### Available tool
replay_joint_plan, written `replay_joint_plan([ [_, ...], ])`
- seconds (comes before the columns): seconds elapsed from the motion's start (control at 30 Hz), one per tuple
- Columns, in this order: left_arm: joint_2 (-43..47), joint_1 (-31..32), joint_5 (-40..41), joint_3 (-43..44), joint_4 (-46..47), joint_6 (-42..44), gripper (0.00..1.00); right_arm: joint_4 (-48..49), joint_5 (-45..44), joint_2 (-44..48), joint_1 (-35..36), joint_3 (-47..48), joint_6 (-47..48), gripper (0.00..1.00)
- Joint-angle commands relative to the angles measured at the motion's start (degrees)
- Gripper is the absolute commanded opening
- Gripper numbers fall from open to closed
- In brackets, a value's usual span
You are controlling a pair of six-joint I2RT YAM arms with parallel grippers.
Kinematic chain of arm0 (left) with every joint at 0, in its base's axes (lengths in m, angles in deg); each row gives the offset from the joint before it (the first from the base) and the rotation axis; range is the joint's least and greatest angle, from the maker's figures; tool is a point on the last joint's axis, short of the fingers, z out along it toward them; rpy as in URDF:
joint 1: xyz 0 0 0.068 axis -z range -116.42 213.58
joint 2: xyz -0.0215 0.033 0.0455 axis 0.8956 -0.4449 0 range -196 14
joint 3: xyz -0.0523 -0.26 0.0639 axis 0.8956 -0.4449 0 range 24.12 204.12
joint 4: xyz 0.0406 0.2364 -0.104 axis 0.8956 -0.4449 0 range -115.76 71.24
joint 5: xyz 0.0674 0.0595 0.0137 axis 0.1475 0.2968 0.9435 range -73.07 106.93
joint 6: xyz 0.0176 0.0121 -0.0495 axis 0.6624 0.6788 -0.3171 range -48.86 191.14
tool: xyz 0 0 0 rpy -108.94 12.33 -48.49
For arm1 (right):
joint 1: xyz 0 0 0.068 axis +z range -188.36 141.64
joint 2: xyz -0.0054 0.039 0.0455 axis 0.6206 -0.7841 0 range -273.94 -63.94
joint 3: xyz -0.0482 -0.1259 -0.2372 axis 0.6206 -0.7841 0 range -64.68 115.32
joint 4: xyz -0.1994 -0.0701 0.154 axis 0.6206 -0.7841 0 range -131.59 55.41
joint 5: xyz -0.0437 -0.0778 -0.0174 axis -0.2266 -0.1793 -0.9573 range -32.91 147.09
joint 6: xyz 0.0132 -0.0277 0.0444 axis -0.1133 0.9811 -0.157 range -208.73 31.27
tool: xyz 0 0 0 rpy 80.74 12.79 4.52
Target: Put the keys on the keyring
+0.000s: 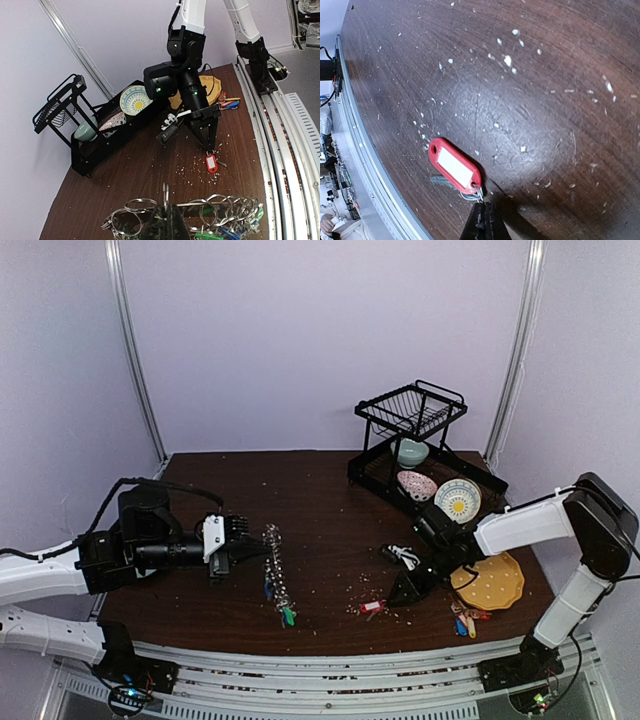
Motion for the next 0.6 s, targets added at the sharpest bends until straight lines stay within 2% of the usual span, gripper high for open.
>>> replay_joint_plan([
  [0.0, 0.4, -0.4, -0.5, -0.2, 5.3, 0.7, 0.0, 3.6, -0.6, 4.4, -0.1, -1.5, -3.1, 0.0],
  [0.17, -1.6, -0.4, 0.0, 0.3, 4.1, 2.8, 0.0, 5.3, -4.4, 11.7, 1.1, 0.3, -4.0, 0.0],
  [0.4, -4.5, -0.3, -0.2, 4.4, -1.2, 6.7, 0.0, -3.1, -3.9, 16.6, 7.5, 11.1, 3.1, 0.0],
  [0.5, -5.8, -0.3, -5.3, 6.6, -3.7, 7.0, 0.0, -4.0, -13.4, 20.1, 13.5, 15.0, 9.8, 0.0],
  [0.57, -7.6, -0.3, -8.9, 7.9, -4.5, 5.8, 0.0, 1.7, -19.8, 23.5, 17.8, 13.6, 15.6, 0.0],
])
